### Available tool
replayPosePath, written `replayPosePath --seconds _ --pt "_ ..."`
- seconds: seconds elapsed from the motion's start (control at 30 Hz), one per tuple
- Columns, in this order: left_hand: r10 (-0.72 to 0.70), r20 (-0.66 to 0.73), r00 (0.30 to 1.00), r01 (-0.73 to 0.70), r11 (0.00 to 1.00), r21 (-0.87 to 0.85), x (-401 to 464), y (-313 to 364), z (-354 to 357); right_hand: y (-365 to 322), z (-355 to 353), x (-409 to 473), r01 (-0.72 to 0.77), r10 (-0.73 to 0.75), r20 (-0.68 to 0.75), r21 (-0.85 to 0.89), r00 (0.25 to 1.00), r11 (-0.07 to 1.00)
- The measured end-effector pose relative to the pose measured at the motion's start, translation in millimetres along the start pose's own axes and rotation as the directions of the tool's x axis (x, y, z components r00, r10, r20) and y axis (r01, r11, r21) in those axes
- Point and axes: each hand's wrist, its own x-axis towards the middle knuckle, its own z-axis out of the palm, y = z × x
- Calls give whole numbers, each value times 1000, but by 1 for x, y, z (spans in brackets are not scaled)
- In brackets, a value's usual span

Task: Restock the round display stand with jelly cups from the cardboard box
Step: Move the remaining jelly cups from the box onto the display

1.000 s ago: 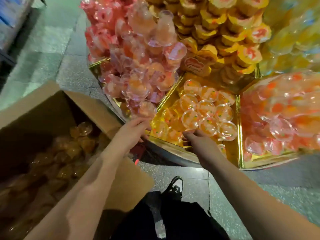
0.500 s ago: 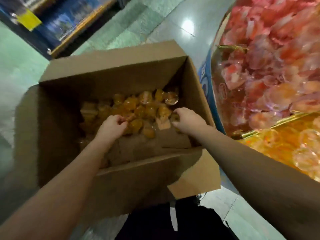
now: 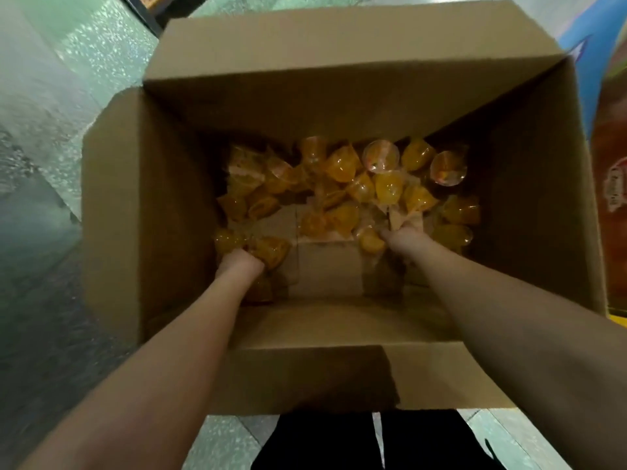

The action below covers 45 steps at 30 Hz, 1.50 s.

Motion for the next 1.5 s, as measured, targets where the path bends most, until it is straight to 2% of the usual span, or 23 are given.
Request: replayPosePath --seconds 0.07,0.1,0.17,0.27,0.37,0.5,0.6,0.67,0.73,0.87,0.97,1.03,1.1,1.2,1.27,1.33,1.43,1.5 --pt "-6 132 991 -6 996 85 9 -1 3 -11 6 10 -82 77 69 72 995 994" --pt "-10 153 988 -13 989 150 13 0 3 -15 8 16 -99 90 117 77 989 992" --pt "-23 128 991 -14 960 279 21 5 3 -20 14 25 -94 80 168 79 983 992" --pt "-4 113 994 -51 874 483 27 11 11 -22 24 33 -162 136 196 128 971 978" --pt "7 69 998 -46 809 585 31 8 28 -20 31 41 -163 125 199 183 972 970" --pt "79 41 996 -88 805 586 25 6 39 -14 35 44 -146 112 222 146 969 978" --pt "129 -30 991 -107 915 390 22 13 32 -5 38 45 -146 127 200 84 972 986" --pt "143 -70 987 -117 951 286 25 21 25 -1 39 45 -147 133 185 67 974 987" --pt "208 -39 977 -182 918 351 32 28 22 2 40 46 -151 141 184 43 973 988" --pt "296 117 948 -311 787 532 48 32 27 4 39 44 -151 156 190 -43 969 988" --pt "313 102 944 -319 795 516 53 33 30 7 35 41 -120 148 201 -147 968 982" --pt "311 95 946 -318 825 466 46 36 27 10 28 36 -97 135 205 -184 969 978" --pt "324 49 945 -321 883 342 30 38 19 17 17 28 -60 94 212 -164 973 985" --pt "358 4 934 -357 932 -59 -5 39 5 31 -10 8 47 -44 233 -10 971 999" --pt "367 26 930 -340 886 -315 -37 43 -2 42 -33 -15 136 -168 249 141 954 981" --pt "397 61 916 -319 810 -492 -75 52 -3 56 -58 -45 235 -289 222 239 931 942" --pt "449 132 884 -272 722 -636 -134 68 5 90 -85 -86 296 -392 141 443 909 846" --pt "493 183 851 -259 697 -669 -168 80 16 118 -97 -108 317 -439 98 554 893 769"
